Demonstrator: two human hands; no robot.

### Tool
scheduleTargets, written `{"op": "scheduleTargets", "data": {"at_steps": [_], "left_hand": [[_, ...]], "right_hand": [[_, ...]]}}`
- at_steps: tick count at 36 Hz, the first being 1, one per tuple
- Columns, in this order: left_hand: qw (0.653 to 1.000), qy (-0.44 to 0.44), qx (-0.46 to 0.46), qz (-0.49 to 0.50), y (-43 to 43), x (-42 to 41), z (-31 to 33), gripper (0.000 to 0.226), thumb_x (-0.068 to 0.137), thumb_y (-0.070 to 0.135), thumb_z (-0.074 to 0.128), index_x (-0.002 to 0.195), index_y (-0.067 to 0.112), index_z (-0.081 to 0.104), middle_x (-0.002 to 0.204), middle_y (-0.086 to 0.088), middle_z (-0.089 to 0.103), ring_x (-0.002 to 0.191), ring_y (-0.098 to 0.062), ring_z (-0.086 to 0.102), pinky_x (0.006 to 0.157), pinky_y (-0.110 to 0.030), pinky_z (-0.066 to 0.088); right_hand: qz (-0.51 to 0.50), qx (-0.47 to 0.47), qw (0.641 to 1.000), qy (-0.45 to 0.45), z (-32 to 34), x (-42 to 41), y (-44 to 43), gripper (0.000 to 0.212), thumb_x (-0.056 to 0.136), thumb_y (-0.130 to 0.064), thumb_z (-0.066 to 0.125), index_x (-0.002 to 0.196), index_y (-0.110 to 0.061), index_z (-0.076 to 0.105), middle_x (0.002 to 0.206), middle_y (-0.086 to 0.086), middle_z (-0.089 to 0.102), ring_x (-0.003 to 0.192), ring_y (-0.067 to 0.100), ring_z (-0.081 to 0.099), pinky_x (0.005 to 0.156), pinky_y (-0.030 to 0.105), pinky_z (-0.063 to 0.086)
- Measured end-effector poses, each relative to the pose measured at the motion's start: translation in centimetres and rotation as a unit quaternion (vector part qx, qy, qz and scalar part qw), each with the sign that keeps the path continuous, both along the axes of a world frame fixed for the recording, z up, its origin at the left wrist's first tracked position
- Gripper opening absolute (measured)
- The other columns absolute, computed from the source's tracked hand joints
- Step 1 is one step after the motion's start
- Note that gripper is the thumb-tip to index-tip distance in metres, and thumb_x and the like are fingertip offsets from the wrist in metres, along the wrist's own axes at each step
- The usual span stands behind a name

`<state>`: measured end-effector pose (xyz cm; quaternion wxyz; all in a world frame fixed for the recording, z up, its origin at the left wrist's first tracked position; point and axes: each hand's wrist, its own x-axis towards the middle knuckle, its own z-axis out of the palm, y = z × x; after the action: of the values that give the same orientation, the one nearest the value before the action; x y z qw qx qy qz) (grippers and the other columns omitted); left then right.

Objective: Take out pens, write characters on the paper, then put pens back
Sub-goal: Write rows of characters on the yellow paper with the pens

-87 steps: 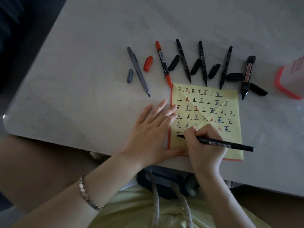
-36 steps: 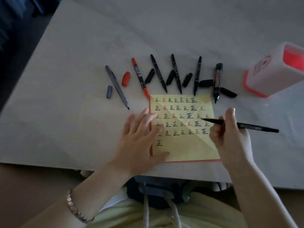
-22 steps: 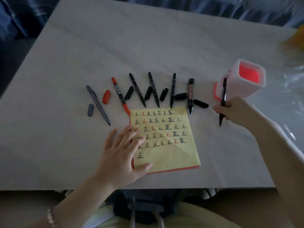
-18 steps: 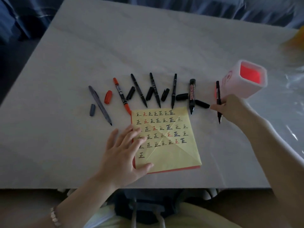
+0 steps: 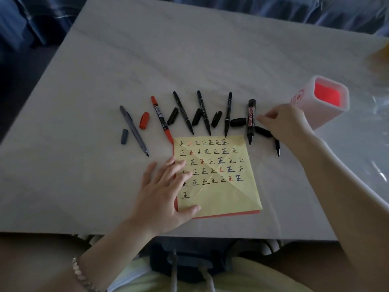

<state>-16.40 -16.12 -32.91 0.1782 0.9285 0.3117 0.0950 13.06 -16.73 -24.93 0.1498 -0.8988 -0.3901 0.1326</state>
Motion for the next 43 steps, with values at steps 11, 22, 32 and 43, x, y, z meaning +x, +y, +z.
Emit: {"op": "scheduleTargets", "data": {"at_steps": [11,22,32,43], "left_hand": [[1.0,-0.01,0.001,0.0,0.1,0.0,-0.1,0.065,0.072,0.068,0.046,0.12,0.024,0.049,0.136,-0.002,0.049,0.135,-0.02,0.028,0.108,-0.049,0.016],[1.0,-0.012,0.001,0.001,0.0,0.0,-0.1,0.066,0.071,0.068,0.047,0.12,0.024,0.048,0.136,-0.002,0.048,0.135,-0.02,0.027,0.107,-0.05,0.016],[1.0,-0.018,-0.008,0.004,0.0,0.0,0.0,0.066,0.07,0.066,0.049,0.12,0.023,0.049,0.136,-0.003,0.048,0.136,-0.02,0.028,0.109,-0.05,0.015],[1.0,-0.001,-0.026,0.012,0.0,0.1,0.4,0.066,0.072,0.067,0.048,0.121,0.023,0.05,0.14,-0.003,0.045,0.138,-0.019,0.021,0.111,-0.048,0.01]], "right_hand": [[-0.005,-0.195,0.981,0.002,0.4,-1.1,3.7,0.04,0.087,-0.035,0.056,0.074,0.0,0.041,0.061,0.009,0.035,0.072,0.027,0.045,0.063,0.029,0.034],[-0.042,-0.159,0.986,0.014,-0.3,-0.6,3.7,0.041,0.08,-0.035,0.058,0.058,-0.004,0.043,0.057,0.01,0.044,0.048,0.022,0.039,0.044,0.024,0.027],[-0.061,0.276,0.901,0.329,3.0,-6.4,-4.5,0.012,0.068,-0.014,0.047,0.057,-0.01,0.046,0.044,-0.005,0.044,0.037,0.006,0.031,0.038,0.017,0.024],[-0.002,0.367,0.826,0.429,-2.8,-14.2,-8.3,0.018,0.077,-0.035,0.062,0.075,-0.018,0.057,0.058,0.005,0.064,0.046,0.016,0.057,0.041,0.019,0.043]]}}
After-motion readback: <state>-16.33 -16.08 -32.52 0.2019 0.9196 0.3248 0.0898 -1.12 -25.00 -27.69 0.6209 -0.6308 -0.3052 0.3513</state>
